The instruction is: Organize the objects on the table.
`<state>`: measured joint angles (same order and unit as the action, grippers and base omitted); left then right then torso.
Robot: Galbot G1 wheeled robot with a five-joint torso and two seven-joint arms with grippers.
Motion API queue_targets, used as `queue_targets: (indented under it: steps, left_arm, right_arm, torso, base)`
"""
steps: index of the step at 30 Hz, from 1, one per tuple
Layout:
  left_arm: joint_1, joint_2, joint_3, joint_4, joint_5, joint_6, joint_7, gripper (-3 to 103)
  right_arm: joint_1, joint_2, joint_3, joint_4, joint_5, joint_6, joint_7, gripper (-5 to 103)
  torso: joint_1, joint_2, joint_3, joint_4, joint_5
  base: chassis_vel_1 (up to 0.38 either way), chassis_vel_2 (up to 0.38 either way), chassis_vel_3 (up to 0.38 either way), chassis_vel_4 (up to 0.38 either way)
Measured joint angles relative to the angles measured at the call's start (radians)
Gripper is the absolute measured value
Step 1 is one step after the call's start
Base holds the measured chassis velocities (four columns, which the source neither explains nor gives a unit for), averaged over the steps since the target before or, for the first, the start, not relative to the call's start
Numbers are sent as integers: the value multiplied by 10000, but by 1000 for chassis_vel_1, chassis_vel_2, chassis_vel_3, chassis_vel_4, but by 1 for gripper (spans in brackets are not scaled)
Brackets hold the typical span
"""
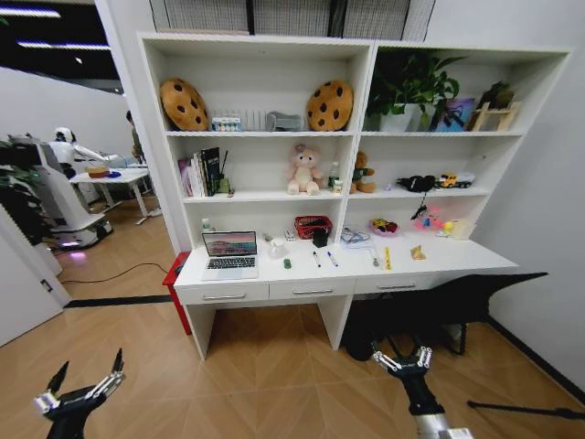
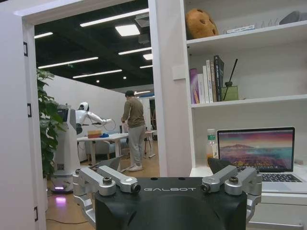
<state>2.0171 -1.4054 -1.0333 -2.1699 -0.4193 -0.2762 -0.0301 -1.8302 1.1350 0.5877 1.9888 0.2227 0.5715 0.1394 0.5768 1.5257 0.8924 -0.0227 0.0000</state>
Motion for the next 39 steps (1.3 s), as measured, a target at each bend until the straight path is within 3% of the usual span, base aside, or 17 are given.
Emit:
queue_targets:
  steps: [20, 33, 36, 37, 39]
  left_arm:
    - [-158, -217, 223, -48, 231, 234, -67, 100]
    - [-219, -211, 228, 117, 239, 238, -99, 100]
    - [-215, -226, 252, 119, 241, 232, -102, 100]
    - [-211, -226, 252, 115, 241, 225, -102, 100]
    - [-209, -223, 251, 115, 241, 219, -103, 100]
  right_arm:
    - [277, -126, -131, -351, 33, 91, -71, 100]
    - [243, -30, -165, -306, -30, -10, -33, 100]
    - [209, 77, -178, -308, -112, 18, -34, 100]
    - [198, 128, -185, -308, -145, 32, -34, 100]
    - [182, 152, -186, -308, -176, 49, -34, 100]
  torso:
    - [0, 1, -1, -1, 0]
    - [0, 0, 0, 1, 8]
    - [4, -2, 1, -1, -11]
    - [4, -3, 2, 1, 12]
    - [3, -3, 1, 2, 12]
  base:
    - [-81, 83, 69, -89]
    - [-280, 267, 286, -262]
    - [-365, 374, 365, -367]
    - [-369, 412, 364, -379]
    - [-360, 412, 364, -350]
